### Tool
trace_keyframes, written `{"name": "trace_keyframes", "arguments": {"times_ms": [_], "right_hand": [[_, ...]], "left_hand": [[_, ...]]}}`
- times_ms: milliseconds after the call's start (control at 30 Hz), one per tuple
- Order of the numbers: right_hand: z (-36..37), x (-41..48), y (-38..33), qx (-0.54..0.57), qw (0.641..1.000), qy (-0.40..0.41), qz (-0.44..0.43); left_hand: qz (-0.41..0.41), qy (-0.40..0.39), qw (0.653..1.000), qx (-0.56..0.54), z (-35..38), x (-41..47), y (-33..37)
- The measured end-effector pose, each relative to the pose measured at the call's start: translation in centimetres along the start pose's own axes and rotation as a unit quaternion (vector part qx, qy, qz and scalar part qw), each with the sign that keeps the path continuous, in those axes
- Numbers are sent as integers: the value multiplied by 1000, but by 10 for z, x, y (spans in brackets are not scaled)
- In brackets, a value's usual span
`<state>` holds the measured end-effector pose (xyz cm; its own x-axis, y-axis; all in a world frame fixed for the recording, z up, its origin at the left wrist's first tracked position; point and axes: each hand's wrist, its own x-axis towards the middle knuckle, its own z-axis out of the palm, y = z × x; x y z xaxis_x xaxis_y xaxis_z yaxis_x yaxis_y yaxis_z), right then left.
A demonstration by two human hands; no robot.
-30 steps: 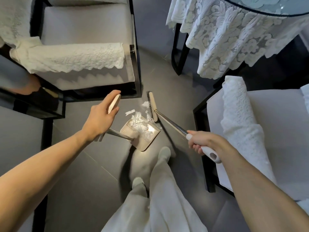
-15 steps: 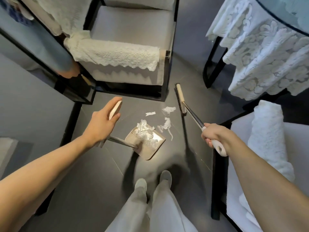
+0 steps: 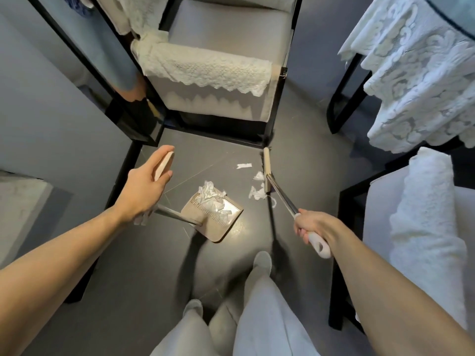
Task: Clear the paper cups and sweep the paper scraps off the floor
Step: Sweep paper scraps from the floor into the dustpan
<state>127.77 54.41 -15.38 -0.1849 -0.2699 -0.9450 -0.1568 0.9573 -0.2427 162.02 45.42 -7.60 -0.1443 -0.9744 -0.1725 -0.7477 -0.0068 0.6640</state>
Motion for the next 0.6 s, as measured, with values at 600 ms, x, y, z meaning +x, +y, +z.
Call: {"name": "trace_keyframes", "arguments": {"times_ms": [600], "right_hand": [[162,-123,42,-51,998,-14,-27]], "left_hand": [[40,-66,996,-33,-103,-121,-117]]}}
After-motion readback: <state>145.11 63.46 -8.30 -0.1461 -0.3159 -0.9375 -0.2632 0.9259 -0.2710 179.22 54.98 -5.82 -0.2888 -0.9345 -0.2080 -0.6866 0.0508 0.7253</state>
